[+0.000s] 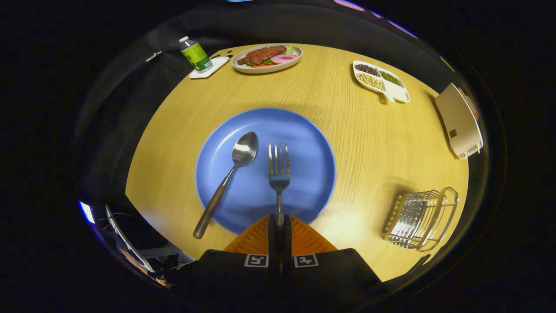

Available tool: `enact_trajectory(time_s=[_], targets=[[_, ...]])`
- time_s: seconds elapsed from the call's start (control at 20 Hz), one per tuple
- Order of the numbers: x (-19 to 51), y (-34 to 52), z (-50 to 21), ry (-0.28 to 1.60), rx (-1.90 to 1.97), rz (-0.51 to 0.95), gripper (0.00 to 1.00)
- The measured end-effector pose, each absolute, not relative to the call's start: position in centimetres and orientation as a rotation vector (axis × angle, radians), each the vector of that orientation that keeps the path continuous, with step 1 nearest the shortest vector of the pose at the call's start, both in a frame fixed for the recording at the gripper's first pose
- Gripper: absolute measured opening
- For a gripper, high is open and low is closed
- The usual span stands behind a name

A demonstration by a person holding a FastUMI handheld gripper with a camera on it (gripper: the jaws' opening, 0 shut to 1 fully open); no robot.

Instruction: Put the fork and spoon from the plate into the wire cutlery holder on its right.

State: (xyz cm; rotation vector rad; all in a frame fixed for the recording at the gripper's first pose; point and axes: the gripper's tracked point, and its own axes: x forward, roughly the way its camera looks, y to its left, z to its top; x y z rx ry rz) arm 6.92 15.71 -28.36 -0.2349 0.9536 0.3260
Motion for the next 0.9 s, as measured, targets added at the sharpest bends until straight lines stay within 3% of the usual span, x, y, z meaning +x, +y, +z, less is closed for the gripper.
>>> enact_trajectory(time_s=[0.45, 0.9], targets=[[1.8, 6.1, -20.8, 1.021, -0.305, 0.419, 0.06], [2.3, -4.5, -18.3, 1.160, -0.353, 0.334, 0.06]])
